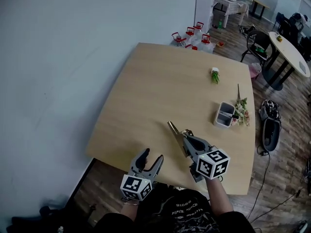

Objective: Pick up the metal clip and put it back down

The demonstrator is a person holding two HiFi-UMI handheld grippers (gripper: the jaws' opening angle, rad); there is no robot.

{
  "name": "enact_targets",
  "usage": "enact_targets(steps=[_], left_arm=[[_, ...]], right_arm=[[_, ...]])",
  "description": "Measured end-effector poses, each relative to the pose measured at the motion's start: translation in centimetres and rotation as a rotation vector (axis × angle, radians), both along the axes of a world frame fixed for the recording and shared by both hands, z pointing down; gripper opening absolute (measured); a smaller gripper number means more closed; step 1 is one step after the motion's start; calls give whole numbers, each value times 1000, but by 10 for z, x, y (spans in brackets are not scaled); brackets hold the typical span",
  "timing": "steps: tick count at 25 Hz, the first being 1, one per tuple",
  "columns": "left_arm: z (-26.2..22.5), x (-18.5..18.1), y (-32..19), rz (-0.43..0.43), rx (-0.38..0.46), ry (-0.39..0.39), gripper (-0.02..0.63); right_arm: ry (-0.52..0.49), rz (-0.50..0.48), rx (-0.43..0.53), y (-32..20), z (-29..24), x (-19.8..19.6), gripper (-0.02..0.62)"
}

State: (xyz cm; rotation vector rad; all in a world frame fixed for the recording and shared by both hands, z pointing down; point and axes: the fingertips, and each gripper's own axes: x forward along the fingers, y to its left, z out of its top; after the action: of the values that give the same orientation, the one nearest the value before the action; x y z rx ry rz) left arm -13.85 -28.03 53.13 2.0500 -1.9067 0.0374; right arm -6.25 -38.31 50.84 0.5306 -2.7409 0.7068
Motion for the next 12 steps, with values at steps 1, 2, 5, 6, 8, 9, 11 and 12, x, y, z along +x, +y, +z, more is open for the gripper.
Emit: enact_targets(steps=[1, 2, 5, 6, 8, 9, 11, 12], left_arm=[[1, -1, 1, -7, -4, 0, 247], [2, -3, 2, -15, -8, 0, 247], [5, -9, 4, -39, -16, 4, 247], [6, -10, 5, -46, -18, 5, 247], [9, -14, 7, -60, -26, 4, 247], [10, -16, 8, -68, -31, 3, 247], [11, -18, 10, -85, -37, 1, 247], [11, -19, 11, -93, -39, 1, 247]], right_arm=[[4, -11, -9, -1, 4, -5, 18], [8, -23, -20, -3, 8, -11, 18], [20, -53, -61, -7, 23, -26, 18], [23, -60, -78, -9, 28, -31, 18], [29, -70, -112, -12, 39, -39, 18], [34, -75, -127, -13, 44, -42, 18], [50, -85, -150, -13, 55, -48, 18], [58, -88, -164, -12, 61, -51, 18]])
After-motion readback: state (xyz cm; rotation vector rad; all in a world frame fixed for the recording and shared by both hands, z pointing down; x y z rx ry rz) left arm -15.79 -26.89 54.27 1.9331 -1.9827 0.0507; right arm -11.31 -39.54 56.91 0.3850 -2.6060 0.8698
